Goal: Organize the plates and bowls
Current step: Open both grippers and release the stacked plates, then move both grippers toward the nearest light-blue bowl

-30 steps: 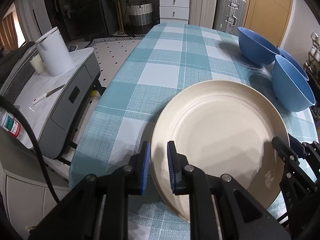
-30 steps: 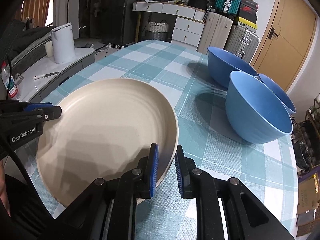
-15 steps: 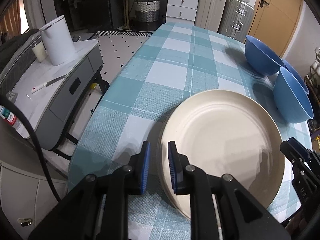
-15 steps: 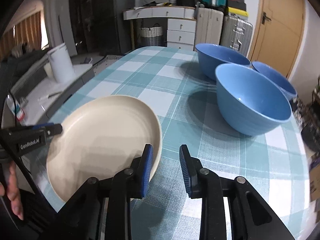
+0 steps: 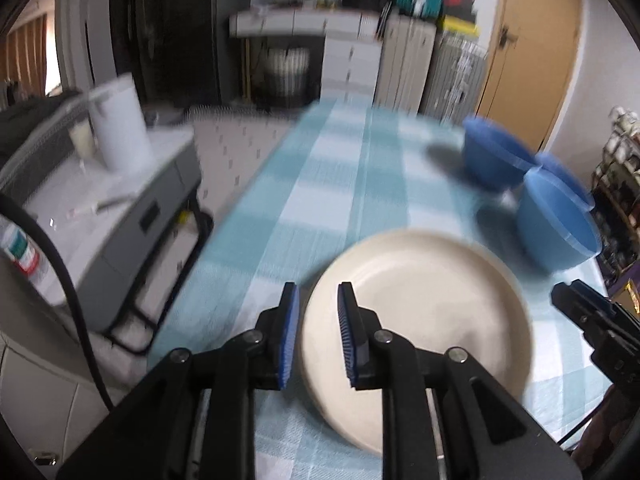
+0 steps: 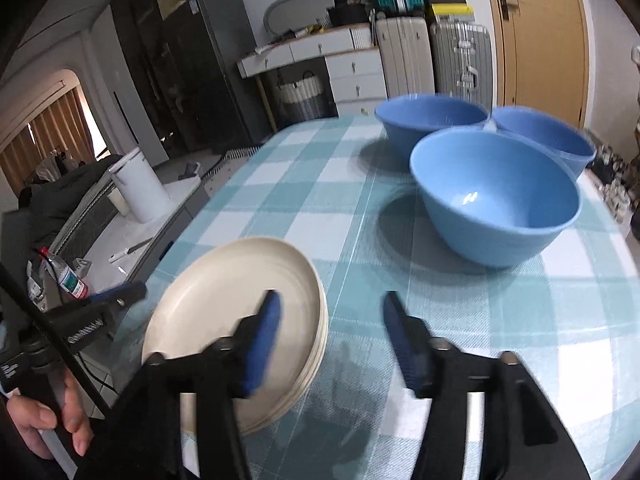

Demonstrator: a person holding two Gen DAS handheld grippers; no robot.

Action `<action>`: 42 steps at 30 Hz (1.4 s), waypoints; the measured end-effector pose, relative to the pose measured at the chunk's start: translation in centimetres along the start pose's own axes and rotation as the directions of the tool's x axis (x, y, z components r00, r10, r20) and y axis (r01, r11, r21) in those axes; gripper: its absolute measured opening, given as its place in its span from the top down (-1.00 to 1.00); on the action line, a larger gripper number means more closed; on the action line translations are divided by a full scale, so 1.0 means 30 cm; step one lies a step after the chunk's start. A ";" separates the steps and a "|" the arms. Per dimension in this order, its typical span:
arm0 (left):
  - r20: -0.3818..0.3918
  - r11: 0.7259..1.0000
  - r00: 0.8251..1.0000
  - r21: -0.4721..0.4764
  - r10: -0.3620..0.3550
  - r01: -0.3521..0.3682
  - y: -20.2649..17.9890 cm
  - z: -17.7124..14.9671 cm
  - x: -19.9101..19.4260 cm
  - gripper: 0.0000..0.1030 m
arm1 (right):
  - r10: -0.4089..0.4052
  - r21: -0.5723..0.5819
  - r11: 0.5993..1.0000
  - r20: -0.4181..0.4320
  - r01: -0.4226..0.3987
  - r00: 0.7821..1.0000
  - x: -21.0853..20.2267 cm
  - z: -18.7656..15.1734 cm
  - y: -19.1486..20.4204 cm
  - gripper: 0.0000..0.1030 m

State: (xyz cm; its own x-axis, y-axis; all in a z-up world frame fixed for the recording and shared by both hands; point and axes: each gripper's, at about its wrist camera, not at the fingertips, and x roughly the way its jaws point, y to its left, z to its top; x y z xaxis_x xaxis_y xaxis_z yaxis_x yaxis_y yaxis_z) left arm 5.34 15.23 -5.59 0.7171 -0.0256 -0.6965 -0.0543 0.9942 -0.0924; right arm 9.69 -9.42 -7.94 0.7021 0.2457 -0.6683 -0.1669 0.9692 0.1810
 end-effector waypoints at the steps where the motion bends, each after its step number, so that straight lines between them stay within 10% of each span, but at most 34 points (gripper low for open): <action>1: 0.029 1.000 1.000 0.005 -0.001 0.001 -0.007 0.002 -0.020 0.38 | 0.008 -0.014 1.000 0.026 -0.008 1.000 -0.023 0.006 0.003 -0.13; 3: 0.108 1.000 0.994 0.015 0.001 -0.003 -0.026 0.006 -0.067 0.08 | 0.021 -0.036 0.999 0.076 -0.018 0.997 -0.065 0.018 0.005 -0.20; 7: 0.200 0.999 0.980 0.039 -0.025 0.018 -0.070 0.014 -0.127 0.07 | 0.014 -0.038 0.999 0.184 -0.007 0.983 -0.151 0.033 -0.018 -0.51; 19: 0.210 0.984 0.966 0.121 -0.152 0.128 -0.304 0.008 -0.151 -0.10 | -0.074 -0.027 0.996 0.327 0.088 0.942 -0.310 0.010 -0.136 -0.79; 23: 0.240 0.980 0.955 0.130 -0.176 0.148 -0.358 -0.003 -0.174 -0.76 | -0.093 -0.041 0.992 0.393 0.119 0.915 -0.381 -0.014 -0.170 -0.92; 26: 0.321 0.979 0.926 0.099 -0.199 0.176 -0.374 0.002 -0.214 -0.91 | -0.103 -0.036 0.991 0.436 0.131 0.894 -0.430 -0.028 -0.197 -0.96; 36: 0.383 0.965 0.888 0.149 -0.256 0.214 -0.561 0.087 -0.248 -0.96 | -0.120 0.046 0.993 0.504 0.112 0.856 -0.550 -0.048 -0.294 -0.98; 42: 0.348 0.964 0.899 0.134 -0.264 0.231 -0.631 0.115 -0.202 -1.00 | -0.191 0.088 0.981 0.524 0.170 0.830 -0.590 -0.055 -0.356 -0.99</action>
State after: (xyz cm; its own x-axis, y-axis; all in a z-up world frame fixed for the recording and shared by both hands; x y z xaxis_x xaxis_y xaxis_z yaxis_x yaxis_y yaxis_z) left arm 4.42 -3.08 2.83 0.9015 -0.2488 -0.3542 0.2061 0.9663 -0.1544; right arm -2.10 -24.09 0.75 0.9775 0.0108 -0.2109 0.0167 0.9916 0.1279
